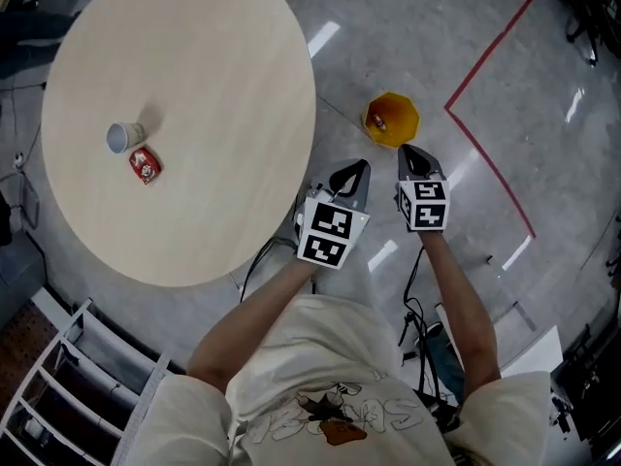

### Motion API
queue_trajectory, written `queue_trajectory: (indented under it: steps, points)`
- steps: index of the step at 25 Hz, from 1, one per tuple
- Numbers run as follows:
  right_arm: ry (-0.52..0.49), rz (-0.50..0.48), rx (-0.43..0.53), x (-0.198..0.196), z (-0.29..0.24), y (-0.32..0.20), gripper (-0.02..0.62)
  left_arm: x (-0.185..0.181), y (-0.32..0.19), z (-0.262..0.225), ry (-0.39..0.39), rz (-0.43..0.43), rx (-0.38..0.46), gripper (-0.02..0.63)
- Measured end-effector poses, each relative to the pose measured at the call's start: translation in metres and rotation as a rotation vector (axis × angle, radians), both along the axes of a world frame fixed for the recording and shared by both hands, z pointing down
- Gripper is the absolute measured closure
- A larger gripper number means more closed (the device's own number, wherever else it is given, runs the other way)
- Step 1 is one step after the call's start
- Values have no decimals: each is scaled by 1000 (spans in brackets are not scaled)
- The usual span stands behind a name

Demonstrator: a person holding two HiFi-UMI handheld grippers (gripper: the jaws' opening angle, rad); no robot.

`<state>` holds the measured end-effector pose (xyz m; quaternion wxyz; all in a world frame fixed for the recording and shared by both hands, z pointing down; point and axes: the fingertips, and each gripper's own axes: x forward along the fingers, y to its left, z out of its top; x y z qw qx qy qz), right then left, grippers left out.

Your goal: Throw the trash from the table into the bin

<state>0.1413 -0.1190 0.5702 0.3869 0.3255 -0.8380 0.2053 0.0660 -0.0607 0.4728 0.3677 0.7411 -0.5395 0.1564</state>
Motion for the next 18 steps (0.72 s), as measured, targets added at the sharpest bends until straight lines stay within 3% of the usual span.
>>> queue_trajectory:
  steps: [9,18]
  points:
    - [-37,-72,6,-55,-78,41,589,-48,44,-48,9,-83,26,601]
    - [-95,-233,34,-124,-129,88,589,-107,113,-72,7,-242,25,601]
